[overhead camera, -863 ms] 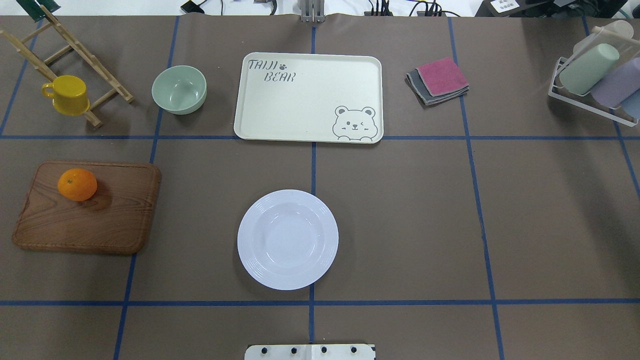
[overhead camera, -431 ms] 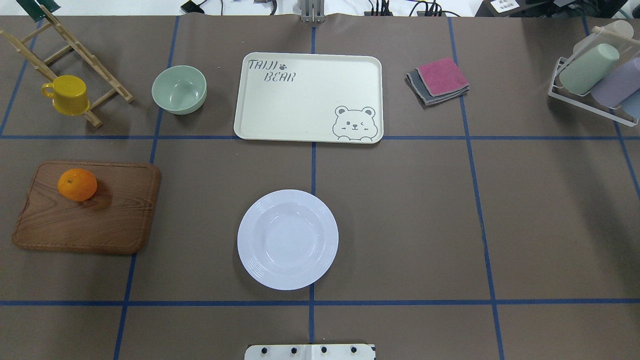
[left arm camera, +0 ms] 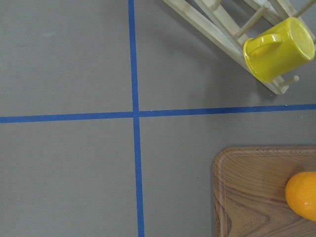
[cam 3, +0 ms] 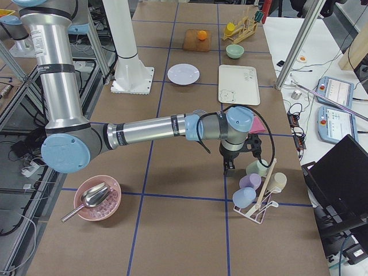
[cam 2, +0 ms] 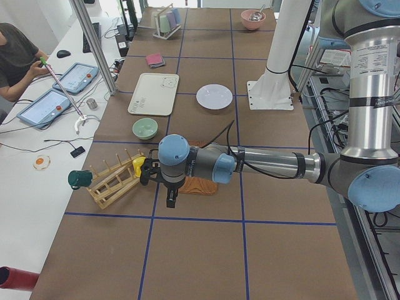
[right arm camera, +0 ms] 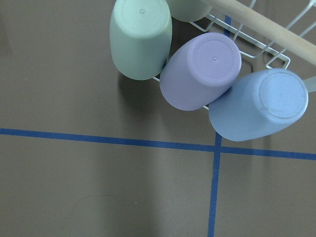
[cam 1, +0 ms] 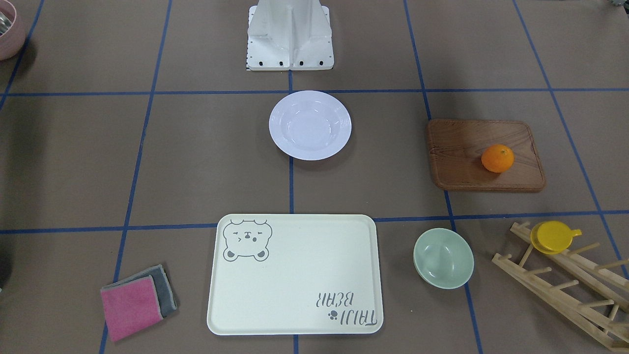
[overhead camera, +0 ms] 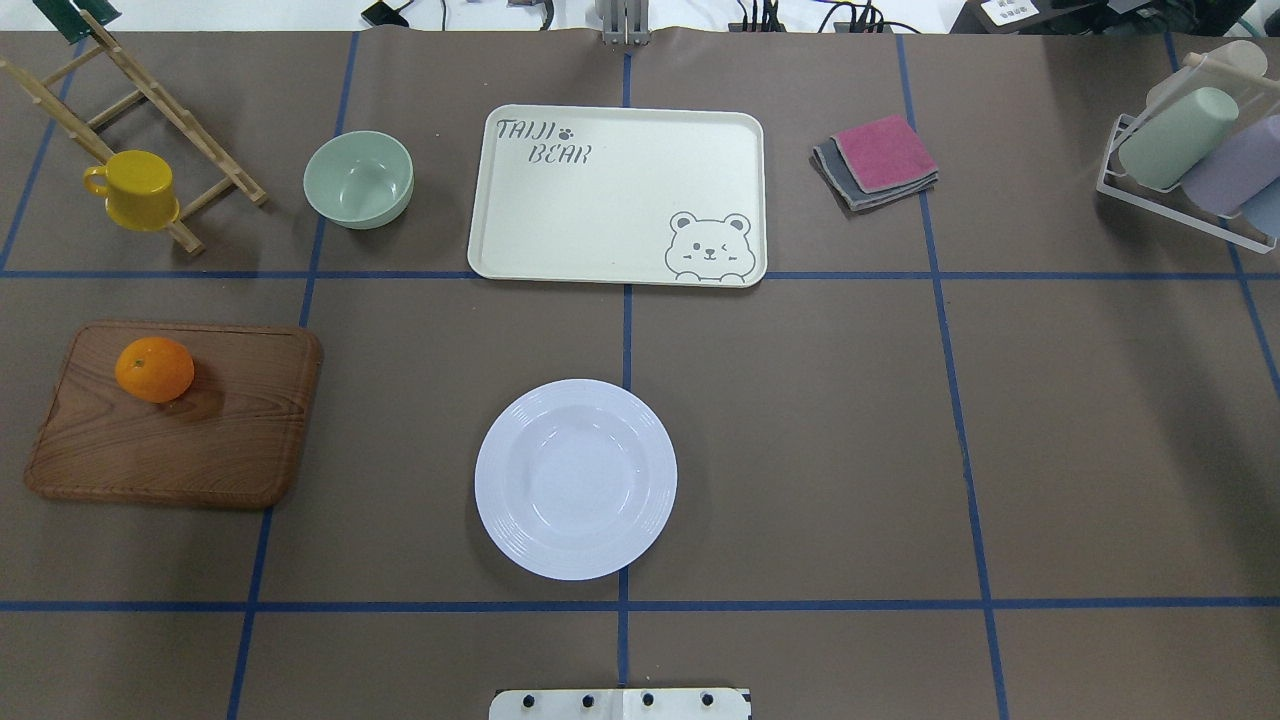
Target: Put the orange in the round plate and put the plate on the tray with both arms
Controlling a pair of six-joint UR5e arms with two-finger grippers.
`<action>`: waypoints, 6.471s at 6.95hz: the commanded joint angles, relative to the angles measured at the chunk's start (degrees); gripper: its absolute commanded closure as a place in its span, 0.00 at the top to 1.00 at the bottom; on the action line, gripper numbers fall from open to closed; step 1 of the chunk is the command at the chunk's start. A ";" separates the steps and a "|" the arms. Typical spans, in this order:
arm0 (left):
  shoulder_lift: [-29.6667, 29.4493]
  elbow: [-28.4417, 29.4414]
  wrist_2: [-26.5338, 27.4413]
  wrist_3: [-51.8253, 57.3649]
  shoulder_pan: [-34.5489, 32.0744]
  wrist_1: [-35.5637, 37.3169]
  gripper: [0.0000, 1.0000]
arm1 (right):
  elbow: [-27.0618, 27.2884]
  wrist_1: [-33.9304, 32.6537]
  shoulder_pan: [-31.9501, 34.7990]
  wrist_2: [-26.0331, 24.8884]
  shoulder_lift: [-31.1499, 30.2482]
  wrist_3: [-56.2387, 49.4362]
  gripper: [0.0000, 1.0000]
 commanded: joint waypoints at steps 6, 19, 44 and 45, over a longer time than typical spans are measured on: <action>-0.08 -0.10 -0.23 -0.12 1.64 -6.78 1.00 | 0.63 0.00 -0.06 0.09 -0.10 0.09 1.00; -3.24 0.87 13.98 -25.59 31.22 -21.98 1.00 | 0.36 0.00 -0.32 0.36 -0.27 0.09 1.00; -46.85 6.49 25.96 -55.75 64.91 9.92 0.00 | 0.19 0.00 -1.20 0.80 -0.36 0.09 1.00; -47.10 6.49 25.96 -55.75 65.01 9.92 0.14 | 0.10 0.00 -1.29 0.80 -0.36 0.09 1.00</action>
